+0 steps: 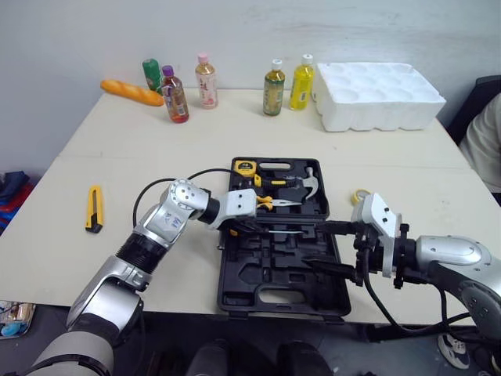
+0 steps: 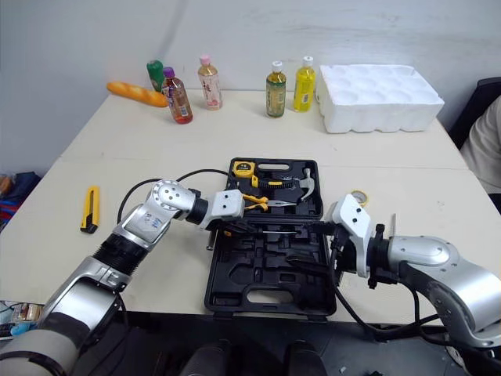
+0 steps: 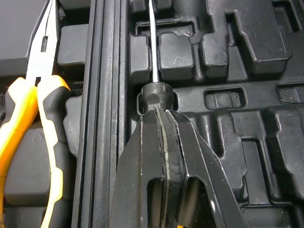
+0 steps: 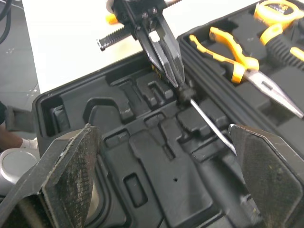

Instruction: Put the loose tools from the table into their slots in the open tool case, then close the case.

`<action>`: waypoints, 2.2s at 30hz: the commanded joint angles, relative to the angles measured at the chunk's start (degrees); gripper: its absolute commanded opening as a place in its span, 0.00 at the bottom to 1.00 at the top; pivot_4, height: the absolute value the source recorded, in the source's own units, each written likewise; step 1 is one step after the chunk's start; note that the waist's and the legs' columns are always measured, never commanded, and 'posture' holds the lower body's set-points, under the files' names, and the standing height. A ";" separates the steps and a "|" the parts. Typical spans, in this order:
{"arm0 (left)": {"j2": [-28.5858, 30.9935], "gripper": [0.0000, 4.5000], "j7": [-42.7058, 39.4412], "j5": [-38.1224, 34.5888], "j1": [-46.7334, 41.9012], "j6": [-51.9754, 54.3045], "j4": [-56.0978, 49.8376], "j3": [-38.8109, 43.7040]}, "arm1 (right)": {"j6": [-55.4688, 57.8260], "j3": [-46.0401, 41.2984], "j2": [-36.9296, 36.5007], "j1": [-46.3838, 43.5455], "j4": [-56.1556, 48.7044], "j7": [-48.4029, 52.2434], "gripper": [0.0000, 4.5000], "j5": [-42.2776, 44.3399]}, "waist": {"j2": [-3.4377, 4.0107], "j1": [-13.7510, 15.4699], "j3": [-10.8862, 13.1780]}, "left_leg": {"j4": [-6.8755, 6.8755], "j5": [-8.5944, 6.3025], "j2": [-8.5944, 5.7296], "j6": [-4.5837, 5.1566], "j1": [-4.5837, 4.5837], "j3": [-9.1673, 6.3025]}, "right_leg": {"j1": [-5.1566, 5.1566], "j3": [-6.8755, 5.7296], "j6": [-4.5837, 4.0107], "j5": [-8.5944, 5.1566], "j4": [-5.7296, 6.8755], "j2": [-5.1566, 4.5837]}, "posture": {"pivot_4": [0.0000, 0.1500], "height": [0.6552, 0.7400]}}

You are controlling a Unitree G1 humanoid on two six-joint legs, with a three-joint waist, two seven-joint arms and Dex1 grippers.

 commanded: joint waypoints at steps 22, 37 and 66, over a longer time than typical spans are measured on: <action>18.70 0.99 8.96 -32.17 55.79 28.40 -23.47 74.29 | -8.10 -42.51 -9.37 31.13 20.76 15.36 1.00 -8.26 | -0.51 -1.22 1.95 | -0.58 0.22 -0.01 -0.47 -1.01 -0.06 | -0.94 -0.48 -0.17 0.12 -0.46 -0.13 | 1.00 1.00; 21.07 0.99 17.50 -28.14 58.47 19.39 -11.64 76.58 | -18.89 -39.95 -13.23 25.59 38.58 20.37 1.00 -15.80 | 0.04 -1.46 2.14 | -1.51 0.49 0.00 -0.53 -1.10 0.16 | -1.50 -0.53 -0.07 0.32 -0.64 -0.22 | 1.00 1.00; 13.79 0.99 -3.88 -47.14 4.92 28.65 -36.41 23.60 | 36.94 -27.29 30.30 1.37 -12.35 -48.52 1.00 -13.97 | -0.19 -2.71 2.06 | -1.30 1.59 0.00 -1.33 -1.23 0.35 | -1.97 -0.38 -0.13 0.31 0.71 0.13 | 1.00 1.00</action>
